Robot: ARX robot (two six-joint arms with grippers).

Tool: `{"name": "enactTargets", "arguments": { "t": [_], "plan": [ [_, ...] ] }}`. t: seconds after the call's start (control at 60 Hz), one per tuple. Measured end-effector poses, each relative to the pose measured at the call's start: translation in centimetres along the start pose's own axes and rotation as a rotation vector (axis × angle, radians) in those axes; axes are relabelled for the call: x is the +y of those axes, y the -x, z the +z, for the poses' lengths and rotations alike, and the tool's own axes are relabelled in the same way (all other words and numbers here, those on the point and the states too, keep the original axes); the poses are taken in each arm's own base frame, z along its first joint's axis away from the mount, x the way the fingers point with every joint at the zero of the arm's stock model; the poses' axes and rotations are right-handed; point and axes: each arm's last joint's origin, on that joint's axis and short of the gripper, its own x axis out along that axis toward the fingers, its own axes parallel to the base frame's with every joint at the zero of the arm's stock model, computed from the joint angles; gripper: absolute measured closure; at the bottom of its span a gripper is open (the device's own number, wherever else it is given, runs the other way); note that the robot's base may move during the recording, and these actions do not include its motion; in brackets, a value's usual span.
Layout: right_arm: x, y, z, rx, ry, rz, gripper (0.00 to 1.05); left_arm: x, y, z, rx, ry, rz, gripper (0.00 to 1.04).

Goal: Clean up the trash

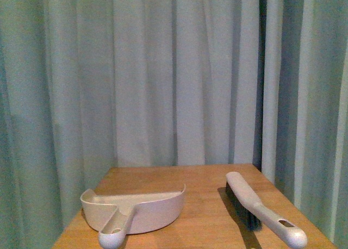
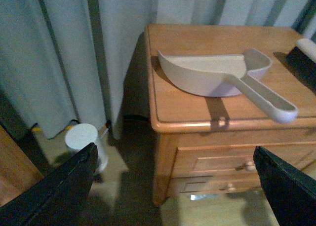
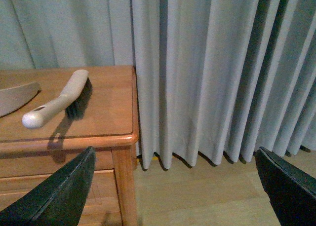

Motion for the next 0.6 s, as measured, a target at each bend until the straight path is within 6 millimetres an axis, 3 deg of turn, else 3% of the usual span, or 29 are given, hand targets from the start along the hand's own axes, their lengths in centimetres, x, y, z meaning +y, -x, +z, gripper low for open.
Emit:
{"name": "enactTargets", "arguments": {
  "t": [0.083,0.133,0.333,0.6],
  "plan": [
    [0.0,0.0,0.0,0.000,0.000,0.000,0.07,-2.4,-3.0,3.9,0.092,-0.030,-0.016,0.08],
    [0.0,0.0,0.0,0.000,0.000,0.000,0.07,-4.1,-4.4,4.9,0.155,-0.038,-0.016,0.08],
    [0.0,0.0,0.0,0.000,0.000,0.000,0.07,-8.7,-7.9,5.0,0.319,-0.056,-0.021,0.08],
    [0.0,0.0,0.0,0.000,0.000,0.000,0.07,-10.1,-10.4,4.9,0.405,-0.021,0.032,0.08]
  ]
}}
